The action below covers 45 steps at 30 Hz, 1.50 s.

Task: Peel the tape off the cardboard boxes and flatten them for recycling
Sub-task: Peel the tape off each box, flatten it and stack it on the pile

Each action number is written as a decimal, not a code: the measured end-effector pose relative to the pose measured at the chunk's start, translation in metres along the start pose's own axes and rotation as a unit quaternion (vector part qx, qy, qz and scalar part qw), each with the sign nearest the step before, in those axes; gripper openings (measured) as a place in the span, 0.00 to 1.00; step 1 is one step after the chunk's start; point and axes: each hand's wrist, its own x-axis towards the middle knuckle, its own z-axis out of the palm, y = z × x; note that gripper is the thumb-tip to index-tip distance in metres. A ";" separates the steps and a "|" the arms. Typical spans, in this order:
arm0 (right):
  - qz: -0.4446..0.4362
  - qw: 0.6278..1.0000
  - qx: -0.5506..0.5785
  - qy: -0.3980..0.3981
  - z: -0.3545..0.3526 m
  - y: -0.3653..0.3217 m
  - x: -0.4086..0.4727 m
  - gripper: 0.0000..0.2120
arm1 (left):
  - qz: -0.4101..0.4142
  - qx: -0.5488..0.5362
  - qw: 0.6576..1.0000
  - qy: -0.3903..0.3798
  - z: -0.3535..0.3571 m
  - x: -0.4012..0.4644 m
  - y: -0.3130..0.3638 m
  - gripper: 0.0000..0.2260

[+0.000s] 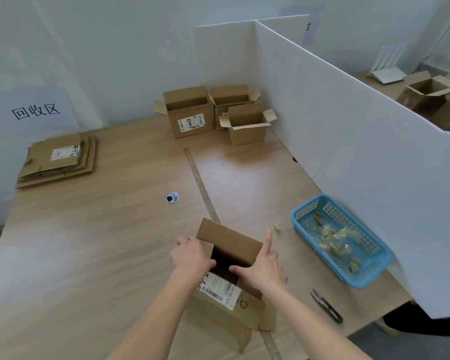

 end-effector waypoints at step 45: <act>-0.347 0.906 -0.223 0.099 0.129 0.031 0.113 0.28 | 0.242 0.009 0.951 0.191 0.147 0.121 -0.068 0.35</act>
